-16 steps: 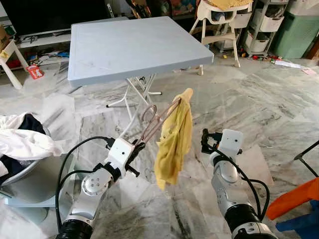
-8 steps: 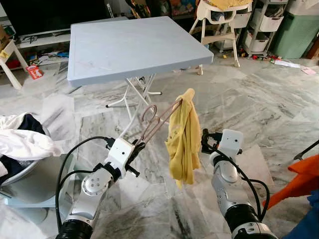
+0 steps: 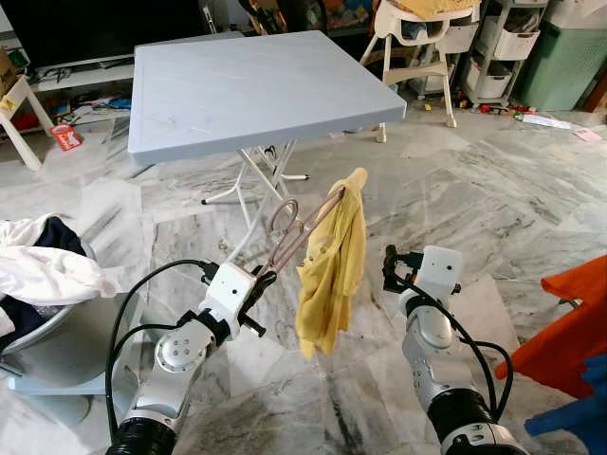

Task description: Hang hanger

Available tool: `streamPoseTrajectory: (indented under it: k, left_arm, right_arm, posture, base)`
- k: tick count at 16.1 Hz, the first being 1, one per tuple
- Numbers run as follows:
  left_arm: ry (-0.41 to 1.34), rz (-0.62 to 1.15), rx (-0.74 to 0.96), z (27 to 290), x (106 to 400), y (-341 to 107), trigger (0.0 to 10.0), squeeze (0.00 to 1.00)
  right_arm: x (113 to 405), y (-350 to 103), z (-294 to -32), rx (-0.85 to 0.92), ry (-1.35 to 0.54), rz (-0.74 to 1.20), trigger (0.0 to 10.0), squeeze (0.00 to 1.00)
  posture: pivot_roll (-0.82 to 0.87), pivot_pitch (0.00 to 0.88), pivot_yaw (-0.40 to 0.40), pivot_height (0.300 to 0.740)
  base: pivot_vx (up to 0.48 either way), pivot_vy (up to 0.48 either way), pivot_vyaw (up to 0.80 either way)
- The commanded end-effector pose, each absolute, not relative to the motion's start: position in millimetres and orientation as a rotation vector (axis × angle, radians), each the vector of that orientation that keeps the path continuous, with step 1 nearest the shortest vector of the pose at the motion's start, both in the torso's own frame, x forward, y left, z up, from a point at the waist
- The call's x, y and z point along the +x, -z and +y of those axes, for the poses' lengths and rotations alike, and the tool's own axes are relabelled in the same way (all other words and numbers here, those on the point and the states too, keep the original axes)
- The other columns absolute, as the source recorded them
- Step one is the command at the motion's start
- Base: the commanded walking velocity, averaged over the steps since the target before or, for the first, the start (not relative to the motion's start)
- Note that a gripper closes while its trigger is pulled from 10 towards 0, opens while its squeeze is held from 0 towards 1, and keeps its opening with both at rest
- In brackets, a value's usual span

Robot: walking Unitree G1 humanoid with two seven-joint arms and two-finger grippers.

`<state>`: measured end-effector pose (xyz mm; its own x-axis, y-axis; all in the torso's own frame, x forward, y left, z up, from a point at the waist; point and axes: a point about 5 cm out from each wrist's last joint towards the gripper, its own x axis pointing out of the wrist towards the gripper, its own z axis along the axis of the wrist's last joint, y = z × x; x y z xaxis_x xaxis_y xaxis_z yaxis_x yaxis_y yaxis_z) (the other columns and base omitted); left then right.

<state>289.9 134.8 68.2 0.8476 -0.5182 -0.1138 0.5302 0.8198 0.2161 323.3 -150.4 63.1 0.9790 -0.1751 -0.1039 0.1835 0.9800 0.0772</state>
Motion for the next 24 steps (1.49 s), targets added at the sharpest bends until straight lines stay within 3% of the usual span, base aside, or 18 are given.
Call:
streamPoseTrajectory:
  k: [1,2,18,19,20,24]
  left_arm:
    - [0.543,-0.019,0.238,134.9,294.9,-83.0,0.0,0.00]
    - [0.552,-0.012,0.257,134.4,294.4,-81.6,0.0,0.00]
    - [0.552,-0.012,0.257,134.4,294.4,-81.6,0.0,0.00]
    - [0.392,-0.003,0.190,118.5,313.8,-87.4,10.0,0.00]
    - [0.281,-0.010,0.146,115.0,322.4,-92.1,10.0,0.00]
    - [0.305,-0.019,0.171,116.4,328.2,-97.9,10.0,0.00]
  right_arm:
    - [325.3,-65.4,-153.5,0.093,0.189,0.091,10.0,0.00]
    - [323.5,-62.4,-150.3,0.081,0.176,0.099,10.0,0.00]
    - [323.5,-62.4,-150.3,0.081,0.176,0.099,10.0,0.00]
    - [329.0,-73.3,-162.6,0.069,0.171,0.061,10.0,0.00]
    - [333.4,-81.3,-168.5,0.072,0.163,0.039,10.0,0.00]
    - [325.4,-70.8,-167.0,0.111,0.203,0.060,10.0,0.00]
  posture:
    - [0.02,0.029,0.325,0.740]
    - [0.02,0.000,0.000,0.740]
    - [0.02,0.000,0.000,0.740]
    - [-0.09,0.000,0.210,0.740]
    - [-0.09,0.000,0.223,0.740]
    - [-0.09,0.000,0.272,0.740]
  base:
    - [0.000,0.000,0.00]
    - [0.000,0.000,0.00]
    - [0.000,0.000,0.00]
    - [0.000,0.000,0.00]
    - [0.000,0.000,0.00]
    - [0.000,0.000,0.00]
